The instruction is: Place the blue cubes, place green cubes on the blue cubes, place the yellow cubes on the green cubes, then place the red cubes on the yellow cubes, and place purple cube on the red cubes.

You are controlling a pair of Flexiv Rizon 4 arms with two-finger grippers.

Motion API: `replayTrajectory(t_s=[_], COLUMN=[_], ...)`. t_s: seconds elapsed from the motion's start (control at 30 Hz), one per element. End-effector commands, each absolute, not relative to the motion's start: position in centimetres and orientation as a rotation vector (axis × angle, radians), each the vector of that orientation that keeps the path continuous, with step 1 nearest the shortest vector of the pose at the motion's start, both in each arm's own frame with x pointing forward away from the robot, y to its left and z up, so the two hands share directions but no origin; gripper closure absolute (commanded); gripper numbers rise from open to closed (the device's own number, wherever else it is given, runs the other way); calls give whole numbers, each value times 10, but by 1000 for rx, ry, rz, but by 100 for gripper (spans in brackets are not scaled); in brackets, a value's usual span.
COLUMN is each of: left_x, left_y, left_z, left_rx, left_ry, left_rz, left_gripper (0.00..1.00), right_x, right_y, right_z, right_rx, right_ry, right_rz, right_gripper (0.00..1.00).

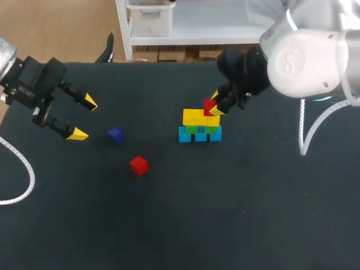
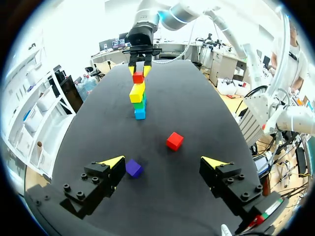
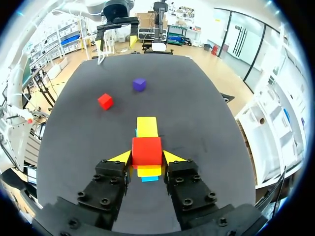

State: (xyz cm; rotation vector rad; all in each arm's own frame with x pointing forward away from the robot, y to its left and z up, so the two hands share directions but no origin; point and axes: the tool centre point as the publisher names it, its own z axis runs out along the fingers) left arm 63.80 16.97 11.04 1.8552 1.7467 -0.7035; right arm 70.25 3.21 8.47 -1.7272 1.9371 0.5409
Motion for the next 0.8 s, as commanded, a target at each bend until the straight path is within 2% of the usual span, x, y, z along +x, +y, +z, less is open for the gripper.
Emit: replayTrajectory(t_s=[0.03, 0.8], left_x=[638, 638], left_y=[171, 171], left_z=[110, 110], left_rx=[1856, 1856], left_ry=[1741, 1741], left_rz=[-705, -705], left_gripper=[0, 0], right_x=[705, 707], right_y=[34, 36], right_z=[84, 80], right_rx=[-1731, -1736], right_ry=[1938, 1949], right_rz=[544, 542], right_gripper=[100, 100])
